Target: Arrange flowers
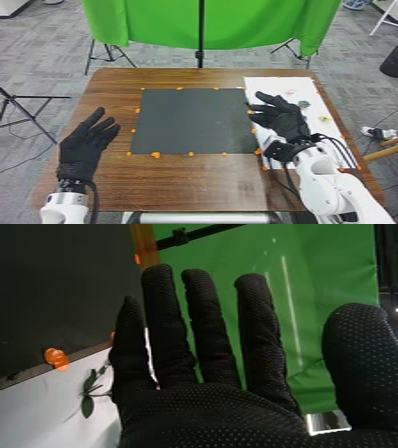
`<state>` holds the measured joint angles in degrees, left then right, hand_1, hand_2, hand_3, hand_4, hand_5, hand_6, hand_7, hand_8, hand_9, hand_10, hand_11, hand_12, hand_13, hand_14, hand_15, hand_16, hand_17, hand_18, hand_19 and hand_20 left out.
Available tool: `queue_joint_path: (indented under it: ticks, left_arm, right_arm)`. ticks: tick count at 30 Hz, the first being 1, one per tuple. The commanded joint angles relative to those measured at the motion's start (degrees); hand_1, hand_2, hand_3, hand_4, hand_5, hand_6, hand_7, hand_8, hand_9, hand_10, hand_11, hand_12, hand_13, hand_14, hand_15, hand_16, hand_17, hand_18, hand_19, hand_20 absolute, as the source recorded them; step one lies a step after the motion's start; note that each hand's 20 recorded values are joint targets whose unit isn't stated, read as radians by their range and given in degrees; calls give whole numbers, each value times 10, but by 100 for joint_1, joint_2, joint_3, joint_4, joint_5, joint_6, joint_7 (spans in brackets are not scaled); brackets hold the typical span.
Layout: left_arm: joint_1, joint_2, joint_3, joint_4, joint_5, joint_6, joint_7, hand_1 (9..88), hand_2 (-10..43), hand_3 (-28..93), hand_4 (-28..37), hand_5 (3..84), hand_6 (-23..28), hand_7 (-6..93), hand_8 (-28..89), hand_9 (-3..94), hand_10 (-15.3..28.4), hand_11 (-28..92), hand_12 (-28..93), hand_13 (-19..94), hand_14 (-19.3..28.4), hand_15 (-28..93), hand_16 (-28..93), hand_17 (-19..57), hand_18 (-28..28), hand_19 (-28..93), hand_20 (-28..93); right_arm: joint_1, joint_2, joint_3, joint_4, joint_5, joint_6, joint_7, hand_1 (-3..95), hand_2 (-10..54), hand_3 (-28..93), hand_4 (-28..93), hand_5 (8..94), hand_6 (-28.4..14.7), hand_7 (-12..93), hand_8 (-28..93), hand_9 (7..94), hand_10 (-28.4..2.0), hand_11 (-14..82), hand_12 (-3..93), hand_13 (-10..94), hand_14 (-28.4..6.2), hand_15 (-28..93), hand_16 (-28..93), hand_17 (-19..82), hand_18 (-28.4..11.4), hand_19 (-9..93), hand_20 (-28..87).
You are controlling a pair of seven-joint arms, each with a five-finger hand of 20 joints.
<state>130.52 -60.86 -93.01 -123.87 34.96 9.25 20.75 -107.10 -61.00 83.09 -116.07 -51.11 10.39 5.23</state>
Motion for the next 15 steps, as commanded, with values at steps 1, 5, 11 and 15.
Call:
queue_joint_path:
  ticks: [1,5,11,15]
  left_arm:
    - [97,-17,20,9,-7,1,39,244,59,787,-241,414,93,96,-88,384,205,211,100,268,282,480,-83,-86,259,541,71]
    - [190,107,58,-14,-101,83,198,245,59,787,-241,413,93,97,-89,384,206,212,101,267,282,482,-82,-87,258,542,70]
    - [218,213,-27,-23,-125,111,274,246,60,786,-241,412,93,97,-89,384,207,214,101,266,282,485,-83,-87,259,544,69]
    - [149,453,-93,5,-139,92,314,245,59,787,-239,411,93,97,-89,384,208,214,101,266,283,486,-83,-87,260,544,68]
  right_arm:
    - [-1,26,-15,-42,-24,80,-39,160,103,800,-283,524,29,161,-136,530,-157,199,139,403,-175,464,112,68,-217,576,258]
    - [70,263,-132,-237,-33,532,23,162,103,798,-283,524,29,162,-136,530,-157,200,139,404,-175,470,113,70,-218,585,262]
    - [-134,706,142,-788,-632,1211,491,179,69,799,-283,530,0,167,-138,560,-169,240,143,447,-172,557,110,105,-227,658,299]
    - [-518,1197,377,-1201,-1831,1781,1260,198,56,798,-282,541,-15,171,-138,579,-174,273,146,473,-167,598,103,120,-225,681,305]
